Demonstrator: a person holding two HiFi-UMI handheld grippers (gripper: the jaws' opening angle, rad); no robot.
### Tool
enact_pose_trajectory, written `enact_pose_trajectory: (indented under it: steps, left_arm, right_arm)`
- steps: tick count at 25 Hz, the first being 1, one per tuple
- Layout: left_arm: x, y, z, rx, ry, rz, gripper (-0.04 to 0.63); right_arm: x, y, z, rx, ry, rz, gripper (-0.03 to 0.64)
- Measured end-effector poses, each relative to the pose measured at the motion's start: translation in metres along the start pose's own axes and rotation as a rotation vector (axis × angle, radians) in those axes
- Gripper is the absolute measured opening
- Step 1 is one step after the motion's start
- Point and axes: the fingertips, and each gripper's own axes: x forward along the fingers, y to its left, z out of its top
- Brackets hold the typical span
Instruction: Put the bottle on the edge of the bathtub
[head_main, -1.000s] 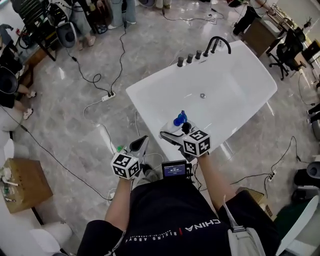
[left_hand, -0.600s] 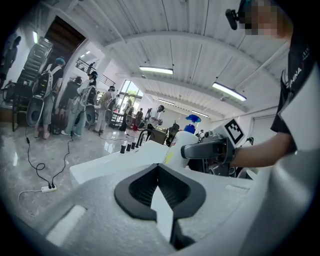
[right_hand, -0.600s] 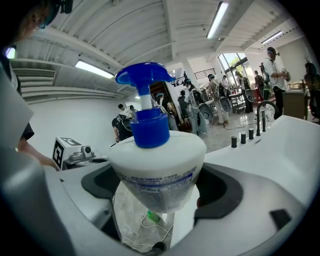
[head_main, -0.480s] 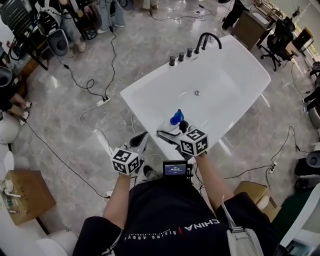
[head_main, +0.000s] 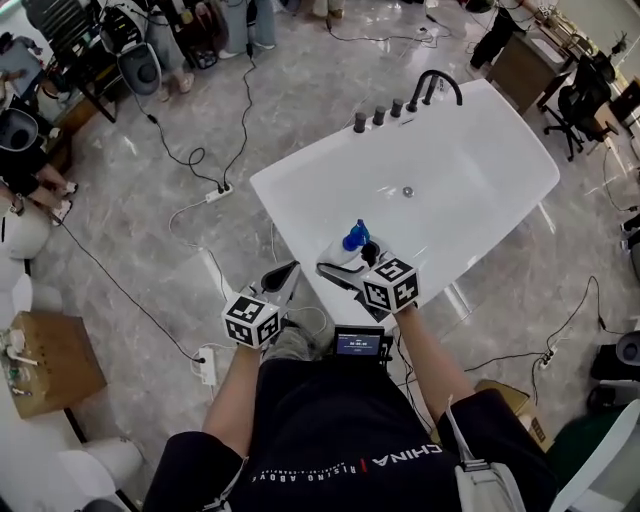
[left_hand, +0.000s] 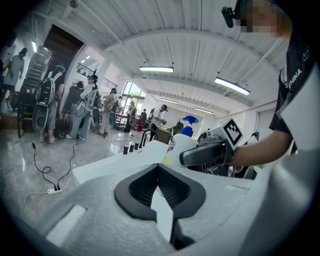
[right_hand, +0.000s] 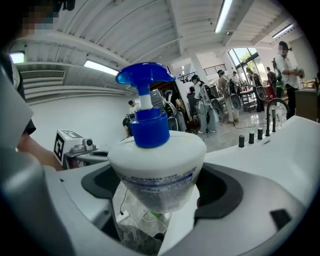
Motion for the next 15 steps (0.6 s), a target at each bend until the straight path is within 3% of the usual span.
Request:
enact_pose_trajectory:
  steps: [7,15]
  left_arm:
    - [0.023,0.034,0.003,-0.007,0.008,0.015,0.008]
    - [0.106,0.123,0.03,0.011,0.028,-0.04,0.008]
  right_arm:
    - [0.031,-0.036,0.008,0.024,0.011,-0.02,0.48]
    - [0.12,-0.115,0.041,0.023,0.028,-0.069,0.48]
